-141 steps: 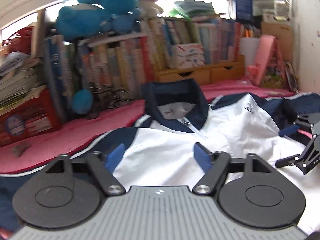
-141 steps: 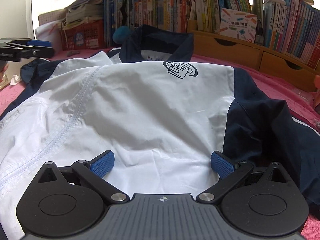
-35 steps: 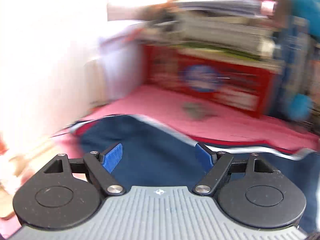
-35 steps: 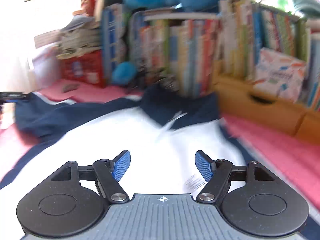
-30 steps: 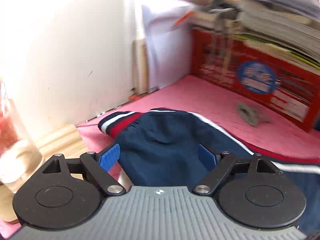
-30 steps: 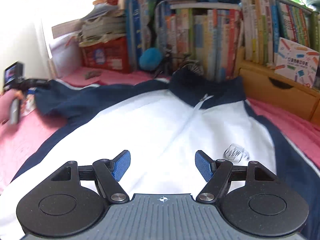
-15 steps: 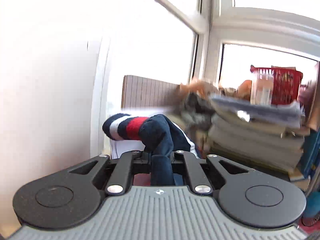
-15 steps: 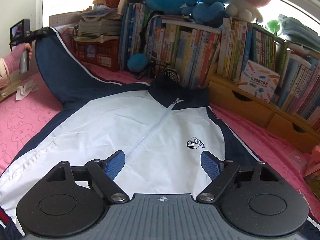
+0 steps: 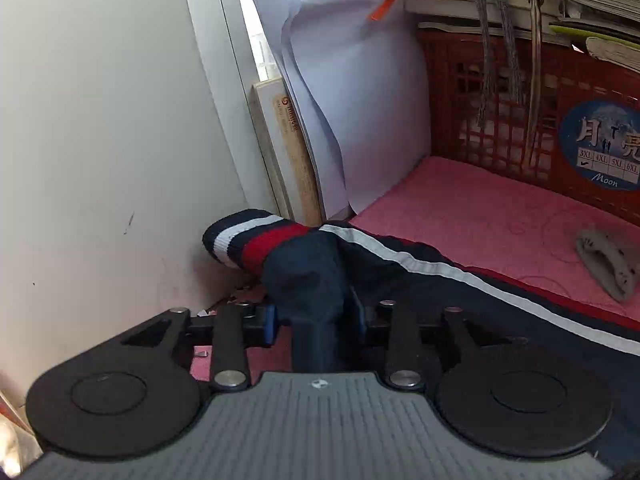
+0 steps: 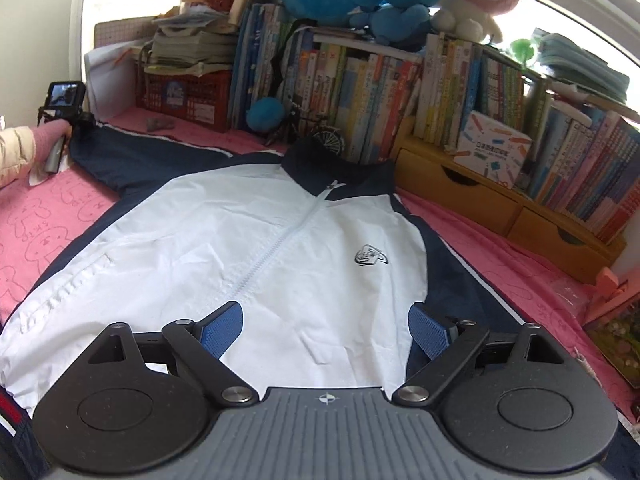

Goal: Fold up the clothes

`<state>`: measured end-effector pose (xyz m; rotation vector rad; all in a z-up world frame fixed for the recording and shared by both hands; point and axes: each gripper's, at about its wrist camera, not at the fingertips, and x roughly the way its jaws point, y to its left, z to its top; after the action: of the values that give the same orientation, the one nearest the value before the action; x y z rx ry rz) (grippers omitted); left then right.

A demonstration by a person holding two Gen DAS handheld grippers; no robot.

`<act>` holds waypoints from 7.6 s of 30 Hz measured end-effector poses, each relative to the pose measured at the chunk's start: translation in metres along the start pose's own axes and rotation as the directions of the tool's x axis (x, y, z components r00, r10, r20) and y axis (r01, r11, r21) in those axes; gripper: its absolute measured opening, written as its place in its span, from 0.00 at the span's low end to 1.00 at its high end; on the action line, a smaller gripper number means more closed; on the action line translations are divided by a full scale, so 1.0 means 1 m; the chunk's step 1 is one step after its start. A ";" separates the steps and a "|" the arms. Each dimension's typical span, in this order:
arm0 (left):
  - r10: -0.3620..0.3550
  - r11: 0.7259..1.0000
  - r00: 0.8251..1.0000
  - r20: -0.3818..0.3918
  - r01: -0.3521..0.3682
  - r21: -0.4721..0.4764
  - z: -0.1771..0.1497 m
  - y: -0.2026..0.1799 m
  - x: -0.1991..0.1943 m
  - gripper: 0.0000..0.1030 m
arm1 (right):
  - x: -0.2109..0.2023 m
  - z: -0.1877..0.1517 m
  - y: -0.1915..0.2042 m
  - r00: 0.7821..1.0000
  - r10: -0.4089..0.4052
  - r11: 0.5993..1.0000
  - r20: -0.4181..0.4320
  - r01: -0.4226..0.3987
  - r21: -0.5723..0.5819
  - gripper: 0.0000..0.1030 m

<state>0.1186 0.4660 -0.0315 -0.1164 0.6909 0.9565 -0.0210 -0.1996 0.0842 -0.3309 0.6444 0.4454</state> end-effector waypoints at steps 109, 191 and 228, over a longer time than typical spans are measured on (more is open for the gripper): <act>-0.804 0.548 0.592 0.064 0.694 0.467 -0.276 0.011 -0.397 0.69 | -0.058 -0.168 0.155 0.902 -0.083 0.996 0.425 0.088 0.008 0.86; -0.758 0.535 0.648 -0.072 0.682 0.499 -0.076 -0.289 -0.220 0.40 | 0.299 0.065 -0.122 0.980 -0.187 0.916 -0.061 0.197 0.350 0.81; -0.071 0.994 0.979 0.191 0.086 -0.072 0.010 0.011 -0.019 0.05 | 0.297 0.136 0.106 0.994 0.109 0.987 0.008 -0.109 0.118 0.60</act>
<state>0.1078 0.4625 -0.0101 -0.1212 0.4705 0.9065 0.2058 0.0368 -0.0195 -0.1830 0.6867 0.5098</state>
